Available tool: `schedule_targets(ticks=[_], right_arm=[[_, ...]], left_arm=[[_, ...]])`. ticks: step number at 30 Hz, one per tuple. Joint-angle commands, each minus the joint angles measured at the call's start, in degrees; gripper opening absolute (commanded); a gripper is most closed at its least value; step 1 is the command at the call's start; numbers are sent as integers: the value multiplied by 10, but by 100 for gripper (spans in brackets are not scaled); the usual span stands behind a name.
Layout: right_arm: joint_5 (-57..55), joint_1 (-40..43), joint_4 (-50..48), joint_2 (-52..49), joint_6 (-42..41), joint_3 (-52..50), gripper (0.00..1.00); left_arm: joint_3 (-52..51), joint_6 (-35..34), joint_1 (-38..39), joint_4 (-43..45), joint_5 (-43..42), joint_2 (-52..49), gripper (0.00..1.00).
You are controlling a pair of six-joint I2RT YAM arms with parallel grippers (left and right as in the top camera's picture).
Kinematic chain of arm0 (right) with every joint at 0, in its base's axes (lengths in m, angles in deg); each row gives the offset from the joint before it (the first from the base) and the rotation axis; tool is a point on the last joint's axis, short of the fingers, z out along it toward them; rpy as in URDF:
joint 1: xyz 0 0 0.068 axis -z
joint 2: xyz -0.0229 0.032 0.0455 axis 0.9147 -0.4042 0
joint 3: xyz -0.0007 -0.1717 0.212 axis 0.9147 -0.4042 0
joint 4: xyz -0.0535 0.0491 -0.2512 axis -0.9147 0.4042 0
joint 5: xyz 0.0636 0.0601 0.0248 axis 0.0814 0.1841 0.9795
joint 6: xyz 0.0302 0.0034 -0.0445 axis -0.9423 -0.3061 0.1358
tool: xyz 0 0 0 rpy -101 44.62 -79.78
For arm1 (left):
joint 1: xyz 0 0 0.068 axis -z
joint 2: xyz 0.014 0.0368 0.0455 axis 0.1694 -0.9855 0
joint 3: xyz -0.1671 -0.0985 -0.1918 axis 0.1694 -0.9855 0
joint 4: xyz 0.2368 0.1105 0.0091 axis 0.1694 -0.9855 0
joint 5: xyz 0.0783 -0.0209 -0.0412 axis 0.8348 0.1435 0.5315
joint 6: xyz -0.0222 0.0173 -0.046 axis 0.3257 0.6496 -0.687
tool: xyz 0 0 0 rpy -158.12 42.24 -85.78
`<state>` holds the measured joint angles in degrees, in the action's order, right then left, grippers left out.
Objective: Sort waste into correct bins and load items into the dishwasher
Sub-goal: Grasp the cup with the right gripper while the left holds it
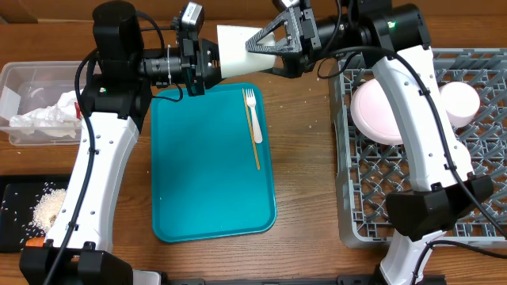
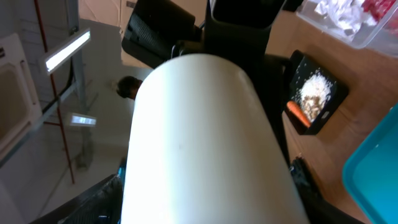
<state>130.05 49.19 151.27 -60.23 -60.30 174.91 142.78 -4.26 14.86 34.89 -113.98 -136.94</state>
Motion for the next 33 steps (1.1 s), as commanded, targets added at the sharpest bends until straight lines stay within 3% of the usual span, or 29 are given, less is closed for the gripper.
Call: schedule_targets(ticks=[1, 19, 33], right_arm=[[20, -3, -40, 13, -26, 6, 76], [33, -4, 6, 13, -45, 6, 76], [26, -4, -7, 13, -45, 7, 73]], left_arm=[[2, -8, 5, -9, -12, -2, 4], [2, 1, 5, -6, 28, -2, 4], [2, 1, 5, -6, 7, -2, 5]])
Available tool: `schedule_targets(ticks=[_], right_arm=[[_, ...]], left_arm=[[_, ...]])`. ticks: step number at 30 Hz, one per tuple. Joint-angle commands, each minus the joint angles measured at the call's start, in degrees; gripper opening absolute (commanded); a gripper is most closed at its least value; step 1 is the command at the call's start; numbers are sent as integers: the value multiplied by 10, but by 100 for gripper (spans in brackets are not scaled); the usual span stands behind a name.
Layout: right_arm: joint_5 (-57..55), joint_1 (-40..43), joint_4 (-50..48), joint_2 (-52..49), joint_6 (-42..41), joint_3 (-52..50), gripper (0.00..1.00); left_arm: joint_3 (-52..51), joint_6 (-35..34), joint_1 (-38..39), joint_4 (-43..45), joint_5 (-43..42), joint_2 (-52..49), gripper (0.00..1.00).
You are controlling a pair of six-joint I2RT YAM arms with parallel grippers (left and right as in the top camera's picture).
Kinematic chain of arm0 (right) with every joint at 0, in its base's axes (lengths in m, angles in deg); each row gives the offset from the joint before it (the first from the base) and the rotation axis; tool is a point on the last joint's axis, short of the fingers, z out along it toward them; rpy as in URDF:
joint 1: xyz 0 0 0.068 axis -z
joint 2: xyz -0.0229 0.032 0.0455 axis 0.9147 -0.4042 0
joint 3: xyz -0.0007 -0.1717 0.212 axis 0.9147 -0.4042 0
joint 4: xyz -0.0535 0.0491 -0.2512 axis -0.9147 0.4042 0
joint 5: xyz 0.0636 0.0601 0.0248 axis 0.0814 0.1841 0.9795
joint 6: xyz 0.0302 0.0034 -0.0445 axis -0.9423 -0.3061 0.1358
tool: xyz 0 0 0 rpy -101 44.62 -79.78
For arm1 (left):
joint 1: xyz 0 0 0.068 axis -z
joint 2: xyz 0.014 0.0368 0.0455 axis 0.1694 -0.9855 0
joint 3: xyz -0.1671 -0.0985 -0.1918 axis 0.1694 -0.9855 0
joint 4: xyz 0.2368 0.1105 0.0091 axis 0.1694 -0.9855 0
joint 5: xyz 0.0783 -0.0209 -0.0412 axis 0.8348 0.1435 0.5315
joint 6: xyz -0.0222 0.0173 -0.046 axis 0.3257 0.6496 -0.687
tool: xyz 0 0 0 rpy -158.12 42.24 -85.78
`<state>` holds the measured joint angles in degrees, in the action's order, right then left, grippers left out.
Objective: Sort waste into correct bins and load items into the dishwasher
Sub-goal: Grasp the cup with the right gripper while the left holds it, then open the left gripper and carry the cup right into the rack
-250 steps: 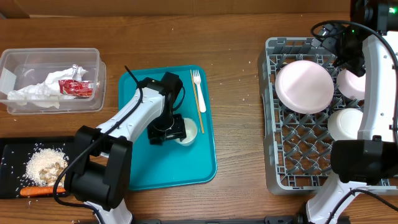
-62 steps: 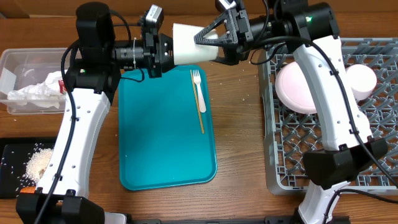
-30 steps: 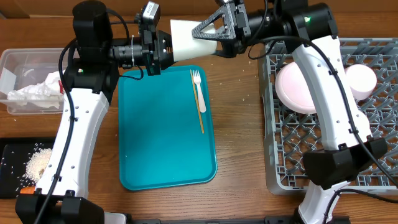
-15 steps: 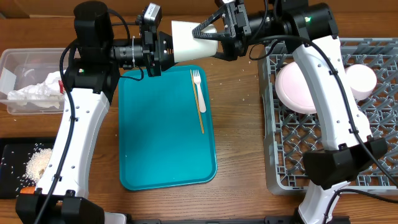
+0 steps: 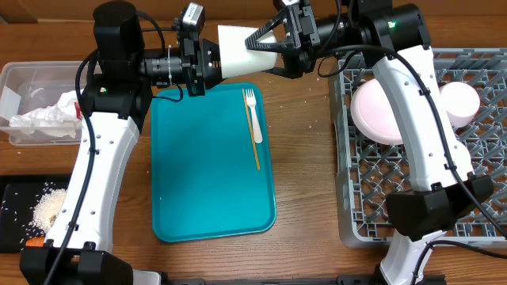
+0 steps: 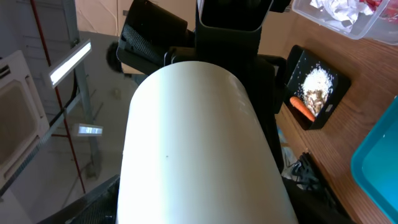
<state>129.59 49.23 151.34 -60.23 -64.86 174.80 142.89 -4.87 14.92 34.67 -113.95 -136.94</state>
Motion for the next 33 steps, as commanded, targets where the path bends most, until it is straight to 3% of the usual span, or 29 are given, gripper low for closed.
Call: schedule_targets(ticks=[1, 8, 12, 23, 28, 31, 33], right_arm=[[31, -5, -8, 13, 1, 7, 70], [-1, -3, -8, 13, -2, 8, 66], [-58, 3, -14, 13, -29, 7, 66], [-89, 70, -14, 13, -31, 8, 66], [-89, 104, -12, 13, -29, 8, 65], [-90, 119, -12, 13, -29, 8, 65], [-111, 138, -11, 14, -24, 8, 64]], left_arm=[[0, 7, 4, -4, 7, -2, 13], [0, 8, 4, -4, 7, -2, 31], [0, 18, 4, -4, 8, -2, 35], [0, 43, -6, -7, 28, -3, 37], [0, 85, -14, -64, 80, -3, 42], [0, 128, -15, -121, 122, -3, 50], [0, 158, -15, -160, 152, -3, 63]])
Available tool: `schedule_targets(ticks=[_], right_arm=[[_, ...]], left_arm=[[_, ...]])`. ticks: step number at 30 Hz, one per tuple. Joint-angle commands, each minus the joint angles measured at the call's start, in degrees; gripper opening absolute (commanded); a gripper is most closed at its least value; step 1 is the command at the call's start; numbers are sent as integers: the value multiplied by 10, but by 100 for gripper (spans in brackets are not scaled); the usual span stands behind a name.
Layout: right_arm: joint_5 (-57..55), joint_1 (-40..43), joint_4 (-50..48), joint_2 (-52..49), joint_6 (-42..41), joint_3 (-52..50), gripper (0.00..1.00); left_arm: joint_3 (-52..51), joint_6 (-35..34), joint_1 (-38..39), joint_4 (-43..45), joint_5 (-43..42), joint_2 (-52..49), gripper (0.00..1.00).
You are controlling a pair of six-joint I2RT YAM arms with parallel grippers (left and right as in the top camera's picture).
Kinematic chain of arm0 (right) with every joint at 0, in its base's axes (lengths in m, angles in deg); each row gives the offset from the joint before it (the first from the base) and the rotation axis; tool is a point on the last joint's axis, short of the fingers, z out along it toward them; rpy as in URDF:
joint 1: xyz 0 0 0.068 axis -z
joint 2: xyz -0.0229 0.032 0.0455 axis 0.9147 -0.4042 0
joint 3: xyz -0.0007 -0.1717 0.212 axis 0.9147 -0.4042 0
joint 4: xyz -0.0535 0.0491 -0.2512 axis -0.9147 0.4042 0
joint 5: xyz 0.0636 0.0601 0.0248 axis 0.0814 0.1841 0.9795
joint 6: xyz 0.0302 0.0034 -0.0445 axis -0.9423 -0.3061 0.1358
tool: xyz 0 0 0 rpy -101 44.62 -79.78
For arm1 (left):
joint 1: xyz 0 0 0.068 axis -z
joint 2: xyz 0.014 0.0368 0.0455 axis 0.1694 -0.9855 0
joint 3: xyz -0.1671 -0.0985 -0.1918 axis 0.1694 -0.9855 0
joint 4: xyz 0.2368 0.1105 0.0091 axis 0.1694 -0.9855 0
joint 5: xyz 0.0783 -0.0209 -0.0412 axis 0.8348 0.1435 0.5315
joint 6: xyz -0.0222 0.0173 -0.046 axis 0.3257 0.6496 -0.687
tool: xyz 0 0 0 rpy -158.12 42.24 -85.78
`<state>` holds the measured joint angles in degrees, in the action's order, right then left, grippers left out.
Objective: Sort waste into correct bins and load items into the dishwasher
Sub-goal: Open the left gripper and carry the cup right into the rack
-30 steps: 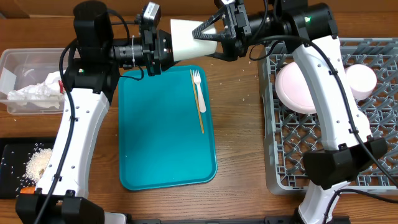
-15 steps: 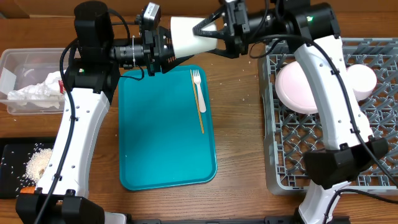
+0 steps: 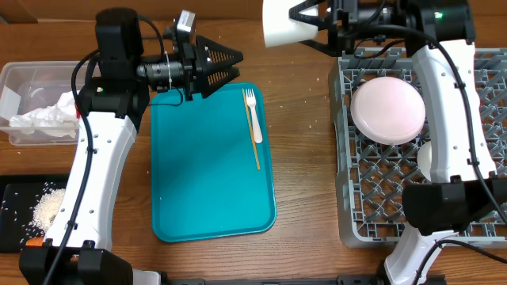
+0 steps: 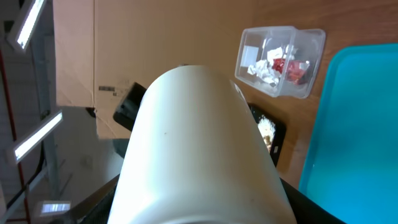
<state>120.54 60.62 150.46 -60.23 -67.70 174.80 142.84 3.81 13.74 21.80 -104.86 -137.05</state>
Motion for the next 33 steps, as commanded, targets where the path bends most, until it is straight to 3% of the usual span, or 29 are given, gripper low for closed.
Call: schedule_targets(ticks=[1, 4, 7, 12, 17, 21, 25, 33], right_arm=[[-37, 34, 1, 13, 4, 8, 64], [-86, 83, 25, 13, 28, 8, 62], [-114, 148, 62, 13, 69, 8, 62], [-210, 265, 126, 13, 123, 7, 61], [-423, 401, 168, 13, 139, 8, 61], [-511, 451, 167, 13, 135, 7, 61], [-667, 481, 175, 2, 87, 7, 61], [-763, 480, 195, -56, 48, -12, 65]], left_arm=[[1, 89, -3, -53, 79, -2, 68], [1, 151, -3, -138, 150, -2, 93], [1, 195, -3, -228, 245, -2, 100], [1, 230, -3, -352, 441, -2, 100], [-1, 230, -2, -426, 612, -2, 100], [-1, 230, -2, -431, 622, -2, 100], [-1, 229, -2, -431, 622, -2, 100], [-1, 230, -2, -431, 622, -2, 100]])
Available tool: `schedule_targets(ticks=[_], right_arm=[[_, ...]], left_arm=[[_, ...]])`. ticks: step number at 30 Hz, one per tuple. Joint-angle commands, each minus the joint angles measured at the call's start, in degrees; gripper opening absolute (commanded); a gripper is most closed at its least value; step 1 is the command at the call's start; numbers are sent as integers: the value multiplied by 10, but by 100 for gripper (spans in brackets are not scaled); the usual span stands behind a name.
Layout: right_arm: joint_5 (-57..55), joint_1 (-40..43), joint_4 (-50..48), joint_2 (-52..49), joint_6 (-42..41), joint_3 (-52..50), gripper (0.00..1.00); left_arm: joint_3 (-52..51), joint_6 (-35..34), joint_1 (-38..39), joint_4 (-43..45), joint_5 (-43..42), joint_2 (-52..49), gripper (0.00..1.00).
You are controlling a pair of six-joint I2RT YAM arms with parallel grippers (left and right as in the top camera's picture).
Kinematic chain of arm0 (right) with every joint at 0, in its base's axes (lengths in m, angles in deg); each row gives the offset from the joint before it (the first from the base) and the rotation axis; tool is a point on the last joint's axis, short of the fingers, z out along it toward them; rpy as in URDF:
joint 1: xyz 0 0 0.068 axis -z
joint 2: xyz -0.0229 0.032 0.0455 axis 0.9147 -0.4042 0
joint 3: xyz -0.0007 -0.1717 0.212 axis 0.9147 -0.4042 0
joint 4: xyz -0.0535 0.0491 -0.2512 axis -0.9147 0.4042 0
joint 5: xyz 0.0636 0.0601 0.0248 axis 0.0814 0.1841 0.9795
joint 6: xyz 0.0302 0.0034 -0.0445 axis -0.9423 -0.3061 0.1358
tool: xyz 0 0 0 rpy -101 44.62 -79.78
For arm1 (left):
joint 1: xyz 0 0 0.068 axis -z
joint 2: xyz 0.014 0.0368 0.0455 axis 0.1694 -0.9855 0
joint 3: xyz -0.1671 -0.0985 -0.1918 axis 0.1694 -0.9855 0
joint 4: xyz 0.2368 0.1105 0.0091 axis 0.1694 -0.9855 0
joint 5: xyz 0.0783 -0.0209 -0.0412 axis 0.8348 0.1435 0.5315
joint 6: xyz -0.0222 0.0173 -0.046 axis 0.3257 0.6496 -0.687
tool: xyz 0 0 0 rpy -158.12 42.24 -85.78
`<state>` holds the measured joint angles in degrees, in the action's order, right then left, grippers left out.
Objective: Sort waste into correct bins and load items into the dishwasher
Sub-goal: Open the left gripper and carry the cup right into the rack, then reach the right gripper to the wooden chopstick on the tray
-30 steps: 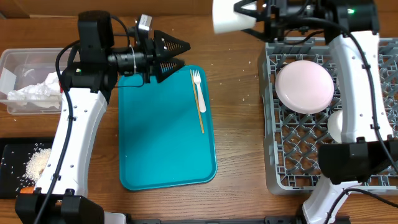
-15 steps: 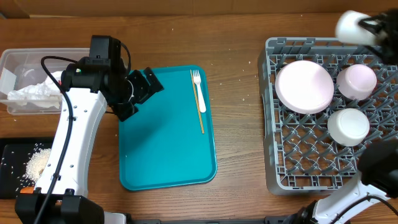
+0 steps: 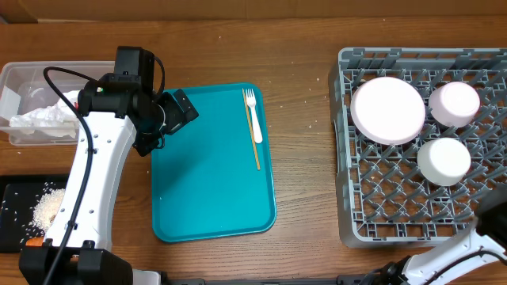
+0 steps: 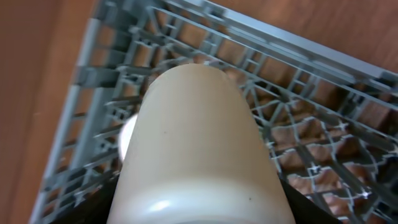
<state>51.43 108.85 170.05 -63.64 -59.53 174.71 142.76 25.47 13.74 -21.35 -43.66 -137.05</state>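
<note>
A cream cup (image 4: 196,149) fills the right wrist view, with my right gripper (image 4: 199,214) shut on it above the grey dishwasher rack (image 4: 298,106). That gripper is out of the overhead view. The rack (image 3: 348,158) holds a pink plate (image 3: 386,110), a pink bowl (image 3: 454,103) and a white cup (image 3: 444,161). On the teal tray (image 3: 210,182) lie a white fork (image 3: 253,113) and a wooden stick (image 3: 255,142). My left gripper (image 3: 170,123) hangs open over the tray's left edge, holding nothing.
A clear bin (image 3: 24,75) with crumpled paper stands at the far left. Below it sits a black tray (image 3: 12,198) with rice. Crumbs are scattered on the wooden table between the teal tray and the rack.
My right gripper has gone with the cream cup from the table's back edge to over the rack, out of the overhead view. My left arm has drawn back and down to the tray's left edge.
Both grippers first held the cream cup between them behind the tray, and still did a second later. Then the left gripper stood open, apart from the cup, and the right held it alone at the back. Now the right holds it over the rack.
</note>
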Motion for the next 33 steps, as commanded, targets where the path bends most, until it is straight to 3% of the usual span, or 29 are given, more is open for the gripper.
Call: schedule_targets(ticks=[1, 8, 10, 12, 19, 23, 29, 33], right_arm=[[-79, -2, -4, -25, -35, -25, 65], [-76, -7, -16, -26, -38, -76, 66], [-76, -16, -15, -26, -38, -87, 73], [-76, -23, -16, -26, -38, -95, 95], [-58, -48, -3, -21, -37, -96, 100], [20, -49, 1, 19, -14, -96, 100], [316, -53, 47, 157, 76, -96, 100], [344, -109, 102, 191, 134, -96, 100]], left_arm=[[0, 13, -2, 0, 10, -2, 100], [0, 13, -2, 3, 10, -2, 100], [0, 12, -2, 3, 8, -2, 100], [0, 10, -2, 3, 8, -2, 100], [0, 10, -2, 3, 8, -2, 100], [0, 10, -2, 2, 8, -2, 100], [0, 11, -2, 3, 58, -2, 100], [0, 11, -2, 0, 82, -2, 100]])
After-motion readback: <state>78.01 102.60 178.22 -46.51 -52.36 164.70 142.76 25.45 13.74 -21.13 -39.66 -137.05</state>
